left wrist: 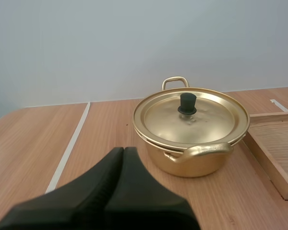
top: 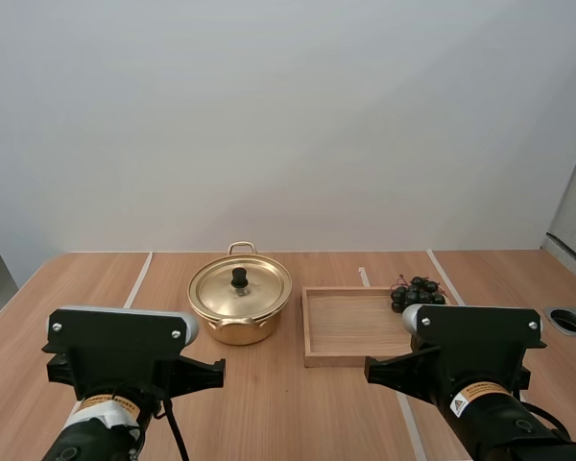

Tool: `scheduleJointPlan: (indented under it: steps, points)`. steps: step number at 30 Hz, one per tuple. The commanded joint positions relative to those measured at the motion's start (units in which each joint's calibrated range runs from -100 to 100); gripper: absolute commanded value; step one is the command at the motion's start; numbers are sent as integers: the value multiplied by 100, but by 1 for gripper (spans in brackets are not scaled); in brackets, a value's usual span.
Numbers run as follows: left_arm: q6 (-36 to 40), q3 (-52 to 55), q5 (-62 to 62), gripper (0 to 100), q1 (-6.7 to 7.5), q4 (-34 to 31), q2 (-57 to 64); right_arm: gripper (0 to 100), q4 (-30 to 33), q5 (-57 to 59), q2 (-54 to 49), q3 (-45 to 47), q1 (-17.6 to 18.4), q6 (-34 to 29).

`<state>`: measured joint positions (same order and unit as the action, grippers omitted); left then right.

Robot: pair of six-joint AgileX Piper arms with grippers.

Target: Open the pot, put the pineapple inside, and close it

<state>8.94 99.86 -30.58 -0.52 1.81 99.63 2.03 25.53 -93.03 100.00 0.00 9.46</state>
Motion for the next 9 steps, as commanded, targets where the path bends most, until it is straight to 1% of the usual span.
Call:
scheduleJointPlan:
  steps: [1, 7, 9]
  points:
    - [-15, 14, 136, 0, 11, 58, 37, 0, 325, -15, -41, 0, 2, 358]
    - [-15, 14, 136, 0, 11, 58, 37, 0, 251, -37, -41, 0, 2, 358]
    - [-15, 14, 136, 0, 11, 58, 37, 0, 118, -37, -41, 0, 2, 358]
